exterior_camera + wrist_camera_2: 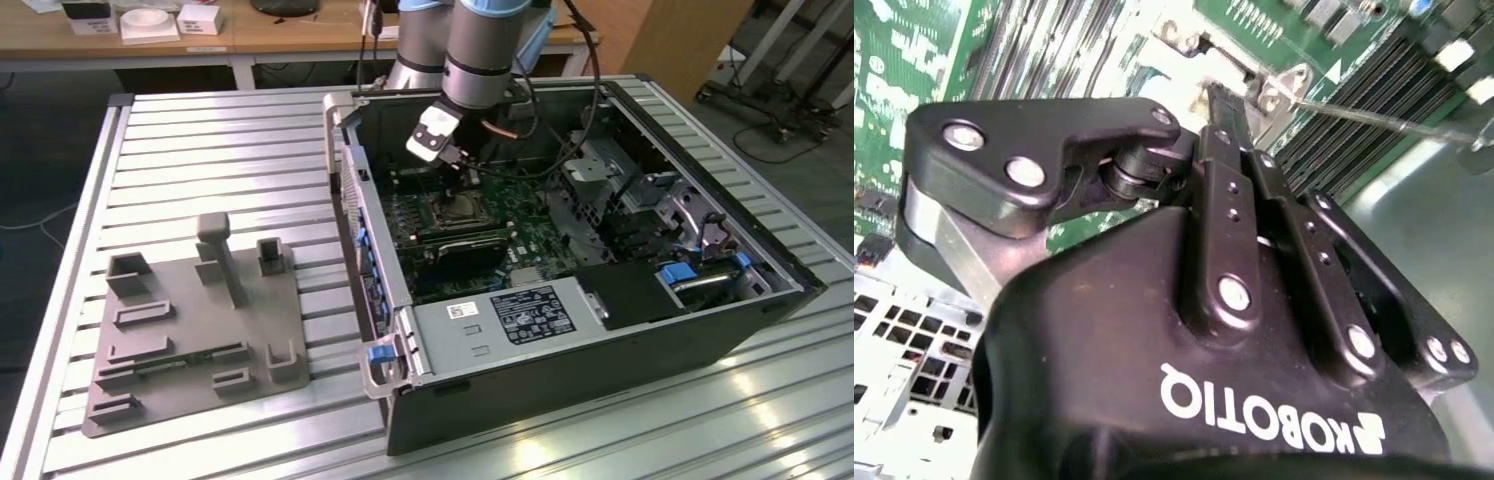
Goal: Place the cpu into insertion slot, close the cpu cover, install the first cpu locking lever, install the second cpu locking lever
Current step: 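Close the cpu cover, then install the first cpu locking lever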
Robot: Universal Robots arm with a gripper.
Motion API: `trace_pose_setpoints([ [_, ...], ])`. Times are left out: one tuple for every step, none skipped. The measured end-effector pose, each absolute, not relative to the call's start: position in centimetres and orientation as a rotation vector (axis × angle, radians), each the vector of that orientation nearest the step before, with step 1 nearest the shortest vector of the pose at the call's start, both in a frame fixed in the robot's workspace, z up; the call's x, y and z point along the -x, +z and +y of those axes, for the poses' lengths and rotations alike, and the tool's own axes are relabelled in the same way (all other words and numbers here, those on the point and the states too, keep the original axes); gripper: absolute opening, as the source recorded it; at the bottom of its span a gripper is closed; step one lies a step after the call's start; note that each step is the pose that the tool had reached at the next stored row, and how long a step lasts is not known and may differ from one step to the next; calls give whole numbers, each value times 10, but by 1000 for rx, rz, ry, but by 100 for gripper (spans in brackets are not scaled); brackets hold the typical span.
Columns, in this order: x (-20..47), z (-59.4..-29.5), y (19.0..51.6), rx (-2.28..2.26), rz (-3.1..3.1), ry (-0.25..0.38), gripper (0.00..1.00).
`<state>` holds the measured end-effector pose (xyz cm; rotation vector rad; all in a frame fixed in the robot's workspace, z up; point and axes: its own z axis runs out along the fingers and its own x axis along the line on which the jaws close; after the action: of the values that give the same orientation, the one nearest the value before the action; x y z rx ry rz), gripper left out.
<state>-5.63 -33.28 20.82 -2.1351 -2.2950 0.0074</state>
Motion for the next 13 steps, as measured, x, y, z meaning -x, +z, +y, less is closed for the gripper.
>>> trace_pose_setpoints([
  [55, -333, 208, 2135, -2295, 7, 10],
  [54, -333, 208, 2135, -2295, 7, 10],
  [52, -333, 208, 2135, -2295, 7, 10],
  [51, -333, 208, 2135, -2295, 7, 10],
  [50, -333, 208, 2135, -2295, 7, 10],
  [48, -333, 208, 2135, -2295, 7, 10],
  [47, -333, 208, 2135, -2295, 7, 10],
  [47, -333, 208, 2135, -2295, 7, 10],
  [46, -333, 208, 2135, -2295, 7, 10],
  [46, -333, 208, 2135, -2295, 7, 10],
  [46, -333, 208, 2135, -2295, 7, 10],
  [46, -333, 208, 2135, -2295, 7, 10],
  [45, -333, 208, 2135, -2295, 7, 10],
])
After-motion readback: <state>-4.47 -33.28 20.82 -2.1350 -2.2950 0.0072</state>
